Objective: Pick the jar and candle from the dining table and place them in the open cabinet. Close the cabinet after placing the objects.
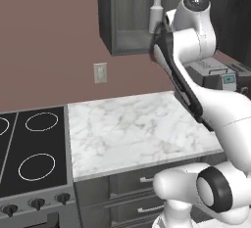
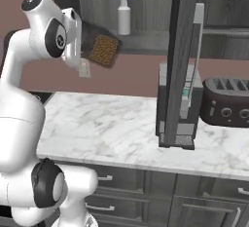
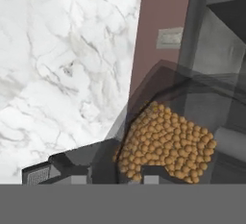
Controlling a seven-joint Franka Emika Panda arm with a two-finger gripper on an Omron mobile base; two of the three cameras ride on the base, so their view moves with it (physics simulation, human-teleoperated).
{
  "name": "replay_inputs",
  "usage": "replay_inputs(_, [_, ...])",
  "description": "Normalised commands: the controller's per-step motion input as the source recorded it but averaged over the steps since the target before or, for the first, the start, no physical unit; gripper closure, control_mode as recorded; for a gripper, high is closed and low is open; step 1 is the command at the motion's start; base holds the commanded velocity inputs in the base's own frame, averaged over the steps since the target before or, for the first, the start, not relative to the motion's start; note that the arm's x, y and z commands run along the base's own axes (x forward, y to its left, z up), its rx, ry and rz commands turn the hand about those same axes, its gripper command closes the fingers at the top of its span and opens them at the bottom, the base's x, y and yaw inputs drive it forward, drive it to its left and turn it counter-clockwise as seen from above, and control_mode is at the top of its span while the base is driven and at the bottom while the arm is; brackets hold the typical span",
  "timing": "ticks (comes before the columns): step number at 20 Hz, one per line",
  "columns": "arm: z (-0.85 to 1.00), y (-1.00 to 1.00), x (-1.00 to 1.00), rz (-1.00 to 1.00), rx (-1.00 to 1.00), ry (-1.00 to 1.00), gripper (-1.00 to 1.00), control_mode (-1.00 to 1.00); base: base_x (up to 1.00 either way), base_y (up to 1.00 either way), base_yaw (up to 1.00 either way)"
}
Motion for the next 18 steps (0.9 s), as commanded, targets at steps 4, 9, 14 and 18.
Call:
replay_inputs(4, [0.29, -0.2, 0.68, 0.16, 0.0, 0.0, 1.0, -1.0, 0.0, 0.0, 0.0])
replay_inputs(9, [0.12, -0.11, 0.52, 0.11, 0.0, 0.0, 1.0, -1.0, 0.0, 0.0, 0.0])
replay_inputs(14, [0.03, -0.19, 0.15, 0.07, 0.01, -0.09, 1.0, -1.0, 0.0, 0.0, 0.0])
replay_inputs(18, [0.04, -0.08, 0.08, 0.06, 0.0, -0.12, 1.0, -1.0, 0.0, 0.0, 0.0])
